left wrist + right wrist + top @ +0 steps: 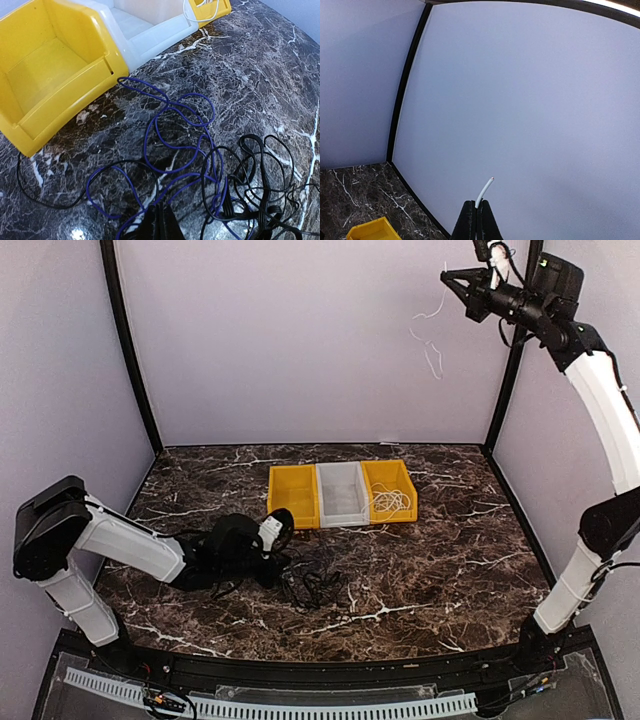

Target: Untangle the cables

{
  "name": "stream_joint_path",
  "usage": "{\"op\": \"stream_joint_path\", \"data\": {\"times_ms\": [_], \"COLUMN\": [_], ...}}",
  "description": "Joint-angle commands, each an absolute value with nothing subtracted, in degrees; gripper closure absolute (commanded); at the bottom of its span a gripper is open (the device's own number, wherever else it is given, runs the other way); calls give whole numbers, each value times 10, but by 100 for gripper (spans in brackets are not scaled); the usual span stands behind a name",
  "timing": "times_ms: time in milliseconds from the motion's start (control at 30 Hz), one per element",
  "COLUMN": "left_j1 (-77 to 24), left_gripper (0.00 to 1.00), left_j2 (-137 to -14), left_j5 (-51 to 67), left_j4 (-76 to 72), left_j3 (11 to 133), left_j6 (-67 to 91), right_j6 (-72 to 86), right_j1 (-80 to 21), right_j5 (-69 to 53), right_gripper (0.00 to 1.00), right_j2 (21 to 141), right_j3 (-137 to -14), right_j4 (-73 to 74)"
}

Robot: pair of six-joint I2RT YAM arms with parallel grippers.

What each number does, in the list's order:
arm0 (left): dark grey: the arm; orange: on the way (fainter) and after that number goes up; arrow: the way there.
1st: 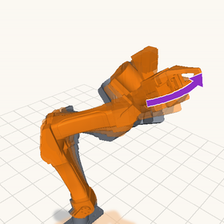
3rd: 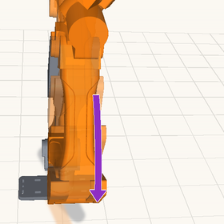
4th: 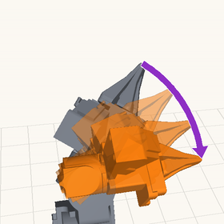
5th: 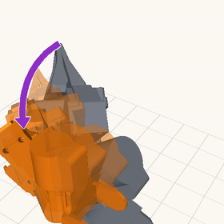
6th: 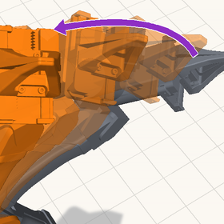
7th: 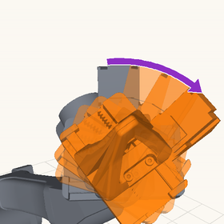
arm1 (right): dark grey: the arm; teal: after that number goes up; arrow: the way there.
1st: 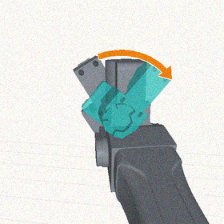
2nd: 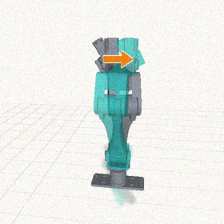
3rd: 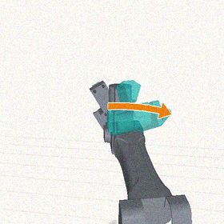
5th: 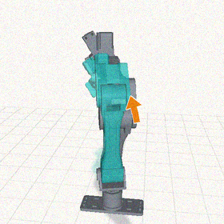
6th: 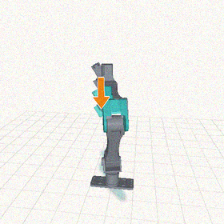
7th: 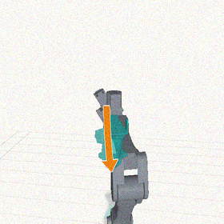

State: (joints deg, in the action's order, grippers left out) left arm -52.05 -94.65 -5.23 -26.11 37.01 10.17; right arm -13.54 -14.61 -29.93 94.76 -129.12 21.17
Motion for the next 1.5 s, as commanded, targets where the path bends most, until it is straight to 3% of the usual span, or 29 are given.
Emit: {"op": "stream_joint_path", "data": {"times_ms": [0, 200, 467, 1100, 1467], "left_j1": [-524, -525, -526, -526, -526], "left_gripper": [100, 98, 88, 84, 82], "left_j2": [-882, -844, -831, -814, -828], "left_j5": [-63, -69, -80, -99, -95], "left_j4": [-278, -275, -266, -268, -272], "left_j3": [334, 313, 299, 275, 278], "left_j6": [127, 153, 181, 198, 203], "right_j6": [-175, -178, -162, -152, -146], "right_j1": [-144, -144, -144, -149, -151], "right_j5": [-249, -249, -263, -286, -294], "right_gripper": [100, 100, 100, 100, 100], "right_j2": [953, 954, 969, 980, 952], "right_j3": [-1245, -1184, -1154, -1024, -1073], "right_j4": [170, 150, 133, 96, 119]}}
